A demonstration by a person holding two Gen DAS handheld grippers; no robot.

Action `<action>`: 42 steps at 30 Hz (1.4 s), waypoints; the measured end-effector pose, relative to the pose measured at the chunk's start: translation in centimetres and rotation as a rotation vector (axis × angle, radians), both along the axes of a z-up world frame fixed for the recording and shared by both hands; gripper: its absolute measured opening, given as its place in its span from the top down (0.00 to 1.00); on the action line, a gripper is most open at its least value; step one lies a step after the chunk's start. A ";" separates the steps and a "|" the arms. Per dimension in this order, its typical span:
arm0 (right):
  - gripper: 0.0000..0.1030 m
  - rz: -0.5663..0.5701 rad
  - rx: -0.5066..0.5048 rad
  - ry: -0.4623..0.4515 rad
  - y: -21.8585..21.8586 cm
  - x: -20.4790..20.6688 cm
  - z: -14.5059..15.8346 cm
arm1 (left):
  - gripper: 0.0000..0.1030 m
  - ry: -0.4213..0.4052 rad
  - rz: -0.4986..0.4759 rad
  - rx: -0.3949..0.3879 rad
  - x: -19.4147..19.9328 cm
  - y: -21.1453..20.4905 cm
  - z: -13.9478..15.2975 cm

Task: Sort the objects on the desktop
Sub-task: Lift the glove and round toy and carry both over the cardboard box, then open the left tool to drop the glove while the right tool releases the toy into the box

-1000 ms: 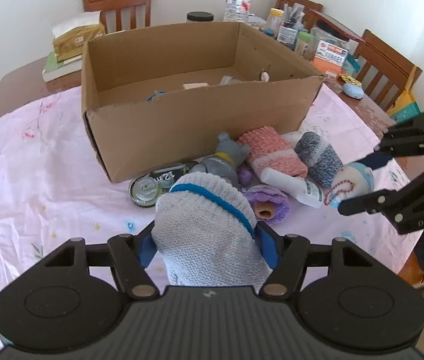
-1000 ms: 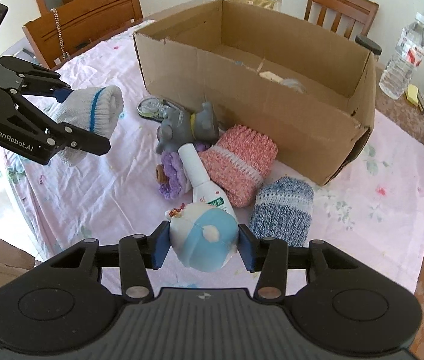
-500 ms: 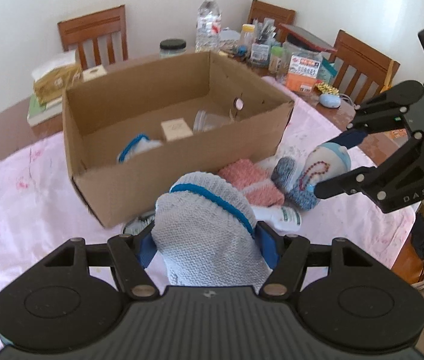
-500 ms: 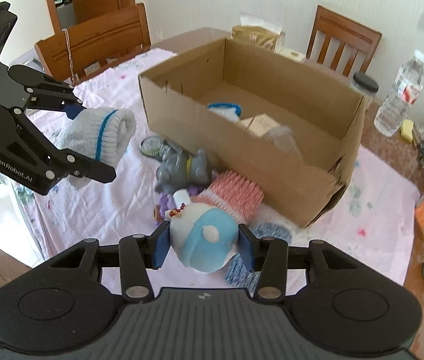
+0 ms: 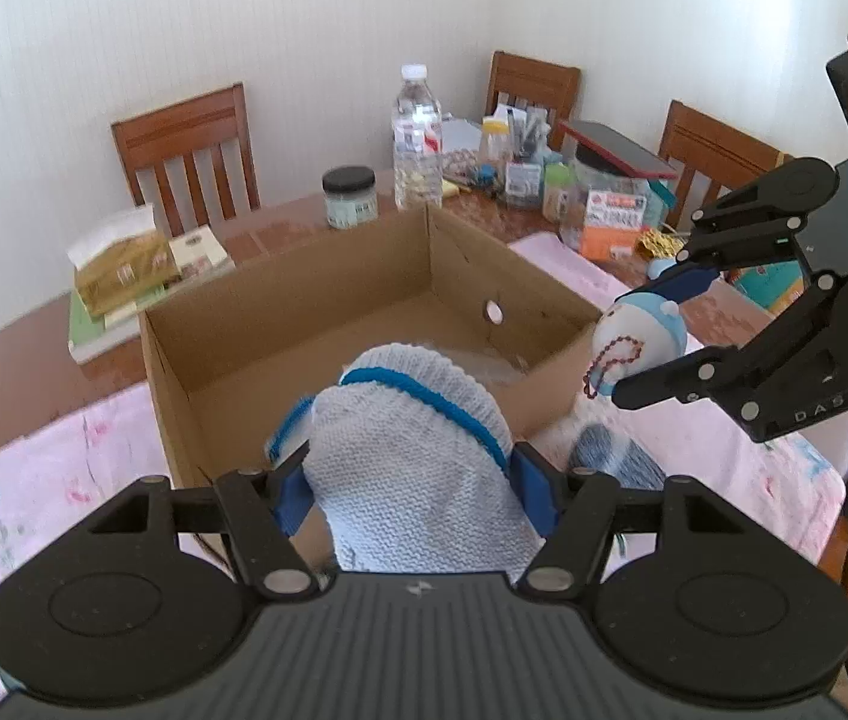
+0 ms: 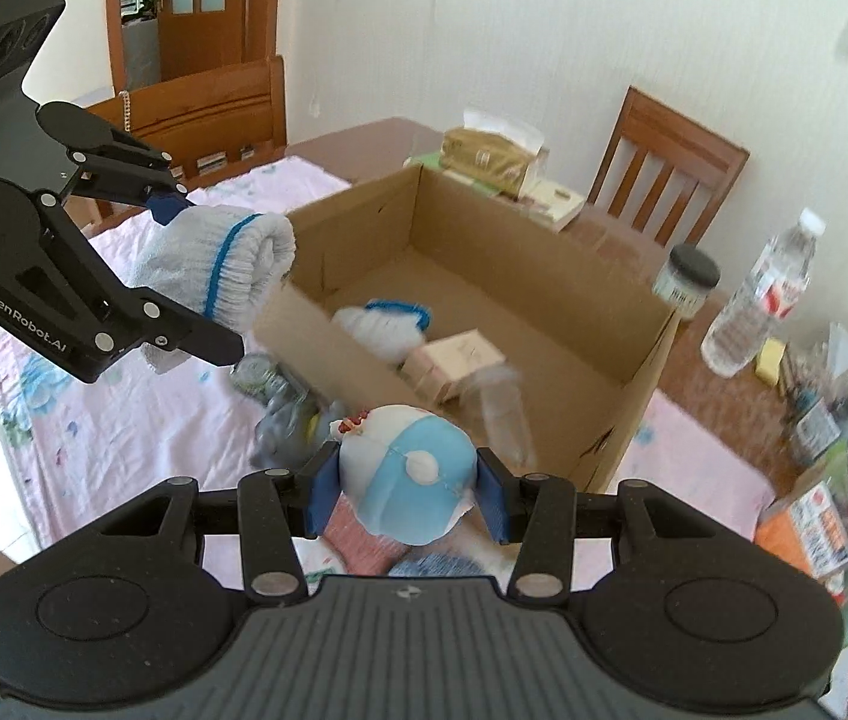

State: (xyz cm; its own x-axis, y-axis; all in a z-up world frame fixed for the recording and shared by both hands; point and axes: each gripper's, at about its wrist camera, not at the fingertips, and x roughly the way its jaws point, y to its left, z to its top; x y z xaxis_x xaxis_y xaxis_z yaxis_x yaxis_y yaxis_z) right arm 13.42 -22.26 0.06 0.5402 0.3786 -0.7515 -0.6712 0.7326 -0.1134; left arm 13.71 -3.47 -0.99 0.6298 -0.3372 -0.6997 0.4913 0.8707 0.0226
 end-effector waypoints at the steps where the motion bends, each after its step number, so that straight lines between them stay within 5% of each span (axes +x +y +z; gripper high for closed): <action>1: 0.49 0.002 -0.001 -0.011 0.1 0.4 0.3 | 0.35 -0.006 0.003 0.000 0.4 0.0 0.1; 12: 0.49 0.005 -0.002 -0.052 0.8 4.9 1.8 | 0.35 -0.025 0.038 0.005 5.1 -0.1 0.8; 36: 0.49 -0.006 -0.034 0.033 3.6 14.6 -0.1 | 0.35 0.039 0.095 0.145 13.5 0.5 -2.3; 42: 0.49 -0.024 -0.031 0.037 4.2 16.1 -0.7 | 0.22 0.050 0.121 0.163 14.6 0.9 -3.1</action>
State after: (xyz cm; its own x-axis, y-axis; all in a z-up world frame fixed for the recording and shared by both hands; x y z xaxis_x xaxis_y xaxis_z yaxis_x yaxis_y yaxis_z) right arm 29.48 -18.05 -0.64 0.5201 0.3424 -0.7825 -0.6578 0.7449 -0.1113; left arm 28.29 -2.57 -4.14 0.6220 -0.1413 -0.7702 0.3877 0.9101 0.1461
